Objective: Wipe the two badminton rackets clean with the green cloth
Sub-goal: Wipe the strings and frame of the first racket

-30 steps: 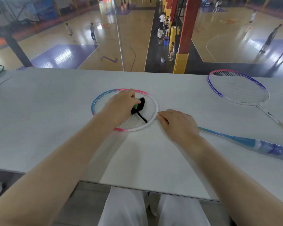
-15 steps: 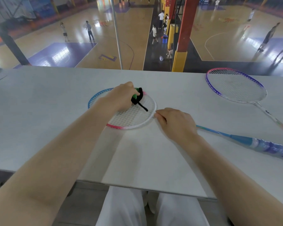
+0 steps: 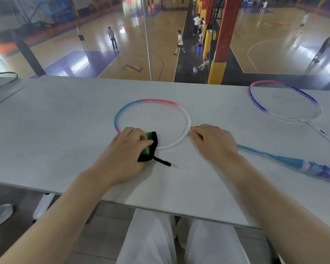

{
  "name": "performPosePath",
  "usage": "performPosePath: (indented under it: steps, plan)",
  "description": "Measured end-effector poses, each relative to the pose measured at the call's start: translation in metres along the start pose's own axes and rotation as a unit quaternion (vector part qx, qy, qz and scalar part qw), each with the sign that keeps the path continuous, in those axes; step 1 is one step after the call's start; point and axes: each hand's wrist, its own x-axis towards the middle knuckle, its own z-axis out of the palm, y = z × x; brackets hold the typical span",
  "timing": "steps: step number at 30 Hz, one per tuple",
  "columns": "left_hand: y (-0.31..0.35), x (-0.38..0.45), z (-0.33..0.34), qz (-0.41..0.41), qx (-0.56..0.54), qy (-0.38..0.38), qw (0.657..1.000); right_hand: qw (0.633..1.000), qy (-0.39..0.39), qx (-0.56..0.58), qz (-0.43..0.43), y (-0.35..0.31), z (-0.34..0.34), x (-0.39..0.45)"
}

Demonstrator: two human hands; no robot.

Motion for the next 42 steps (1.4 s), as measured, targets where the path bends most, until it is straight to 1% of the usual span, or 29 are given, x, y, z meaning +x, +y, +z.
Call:
performPosePath:
  steps: [3, 6, 10, 12, 17, 20, 24, 30, 34, 37, 42]
  plan:
    - [-0.003, 0.003, 0.006, -0.005, -0.010, 0.019, 1.000, 1.000, 0.009, -0.001, -0.001, 0.001, 0.001, 0.001]
    - [-0.014, 0.028, 0.006, -0.004, 0.012, 0.037, 0.999, 1.000, 0.017, -0.005, -0.012, 0.002, 0.002, 0.001]
    - [-0.021, 0.080, 0.006, 0.016, 0.059, 0.019, 0.998, 0.999, 0.022, -0.011, -0.025, 0.003, 0.002, 0.001]
    - [-0.021, 0.106, 0.006, 0.030, 0.062, 0.009, 0.998, 0.999, 0.022, -0.016, -0.032, 0.004, 0.003, 0.001]
    - [-0.018, 0.159, 0.006, 0.039, 0.018, -0.025, 0.999, 0.999, 0.013, -0.019, -0.032, 0.004, 0.002, 0.002]
    - [-0.022, 0.170, 0.004, 0.038, -0.011, -0.048, 0.998, 0.999, 0.013, -0.016, -0.031, 0.003, 0.002, 0.002]
    - [-0.031, 0.152, -0.002, 0.037, -0.035, -0.061, 0.997, 0.999, 0.013, -0.014, -0.028, 0.003, 0.002, 0.001]
    - [-0.023, 0.087, -0.008, 0.037, -0.056, -0.058, 0.996, 1.000, 0.015, -0.018, -0.019, 0.000, 0.002, -0.001]
    - [-0.017, 0.040, -0.013, 0.001, -0.098, -0.065, 0.993, 1.000, 0.009, -0.004, -0.016, -0.001, -0.001, -0.002]
    - [-0.014, 0.008, -0.016, -0.017, -0.084, -0.086, 0.993, 1.000, 0.004, 0.000, -0.017, -0.001, -0.003, -0.002]
    - [-0.017, -0.017, -0.013, -0.043, -0.072, -0.066, 0.994, 1.000, 0.011, 0.009, -0.024, 0.001, -0.002, -0.002]
